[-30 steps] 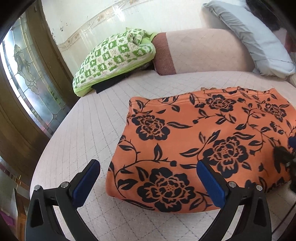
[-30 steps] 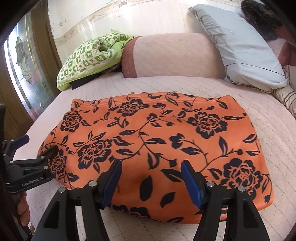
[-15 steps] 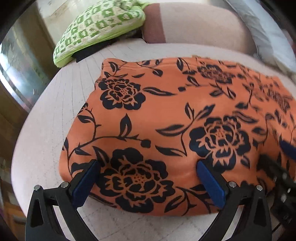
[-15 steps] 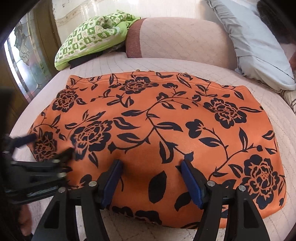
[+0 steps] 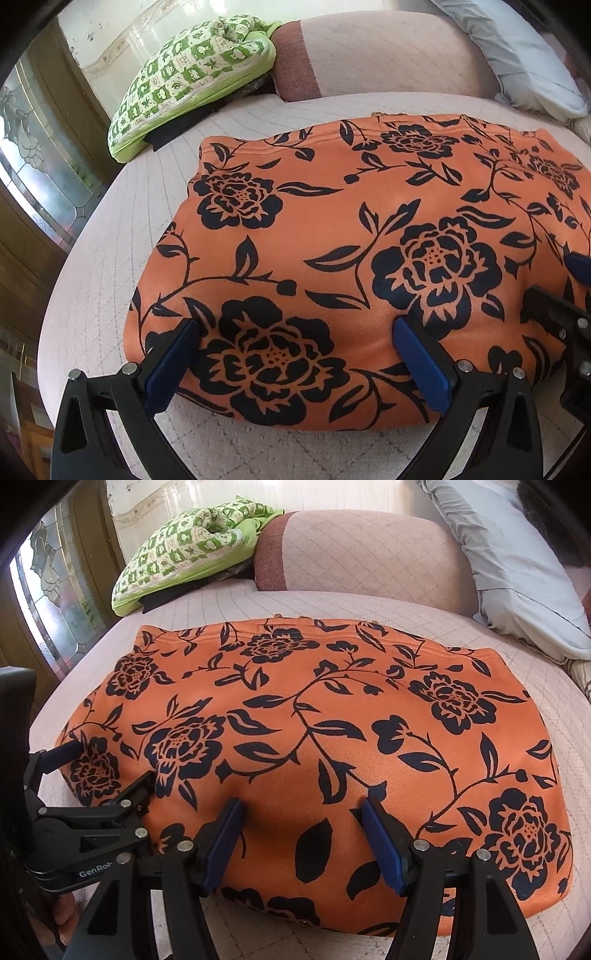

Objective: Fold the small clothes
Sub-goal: 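Press the folded orange blouse flat with both open grippers, then move the left gripper to the blouse edge and close on it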

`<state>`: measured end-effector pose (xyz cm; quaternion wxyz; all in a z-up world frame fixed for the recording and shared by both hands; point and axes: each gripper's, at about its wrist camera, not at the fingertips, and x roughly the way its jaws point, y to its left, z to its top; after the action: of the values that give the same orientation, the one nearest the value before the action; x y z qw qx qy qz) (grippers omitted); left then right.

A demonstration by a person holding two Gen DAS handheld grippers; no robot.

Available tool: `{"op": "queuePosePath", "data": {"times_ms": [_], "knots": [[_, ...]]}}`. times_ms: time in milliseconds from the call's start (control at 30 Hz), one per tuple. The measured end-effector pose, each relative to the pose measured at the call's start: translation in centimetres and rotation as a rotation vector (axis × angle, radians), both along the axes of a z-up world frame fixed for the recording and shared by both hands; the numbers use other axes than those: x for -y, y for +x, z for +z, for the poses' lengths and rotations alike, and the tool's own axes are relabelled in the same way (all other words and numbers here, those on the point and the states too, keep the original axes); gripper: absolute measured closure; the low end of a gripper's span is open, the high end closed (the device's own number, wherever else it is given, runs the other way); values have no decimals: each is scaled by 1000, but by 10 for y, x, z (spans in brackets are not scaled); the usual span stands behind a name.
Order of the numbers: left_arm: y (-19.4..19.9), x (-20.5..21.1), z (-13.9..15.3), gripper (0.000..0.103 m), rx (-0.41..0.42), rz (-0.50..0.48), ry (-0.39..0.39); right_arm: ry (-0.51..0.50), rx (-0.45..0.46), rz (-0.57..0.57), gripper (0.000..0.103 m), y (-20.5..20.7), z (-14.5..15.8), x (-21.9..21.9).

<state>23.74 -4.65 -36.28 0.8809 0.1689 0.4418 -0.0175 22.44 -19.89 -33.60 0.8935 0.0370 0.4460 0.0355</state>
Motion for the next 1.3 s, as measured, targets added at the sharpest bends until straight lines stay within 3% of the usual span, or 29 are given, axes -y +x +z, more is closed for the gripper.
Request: {"op": "queuePosePath", "data": {"times_ms": [400,600,667,800,933,1000,1233,1300], "knots": [[-3,2,-2,0,-7,28,18,37,-4,20,34,-4,4,9],[-4,-3,16,0,-32,75,-3,96,-10,-15,36,-6,13,29],[-8,-16,30,0,-18,119,-36,80,4,-36,35,-6,17,40],[-11,-80,55,0,-68,278,-199,109,-26,-131,36,3,11,74],[-2,-148,38,0,-224,493,-391,137,-77,-147,34,17,2,92],[3,-165,26,0,-278,547,-478,133,-75,-148,34,21,3,91],[19,-155,20,1,-317,506,-604,171,-65,-162,34,22,5,98],[19,-153,21,10,-297,510,-607,171,-66,-162,34,23,5,97]]}}
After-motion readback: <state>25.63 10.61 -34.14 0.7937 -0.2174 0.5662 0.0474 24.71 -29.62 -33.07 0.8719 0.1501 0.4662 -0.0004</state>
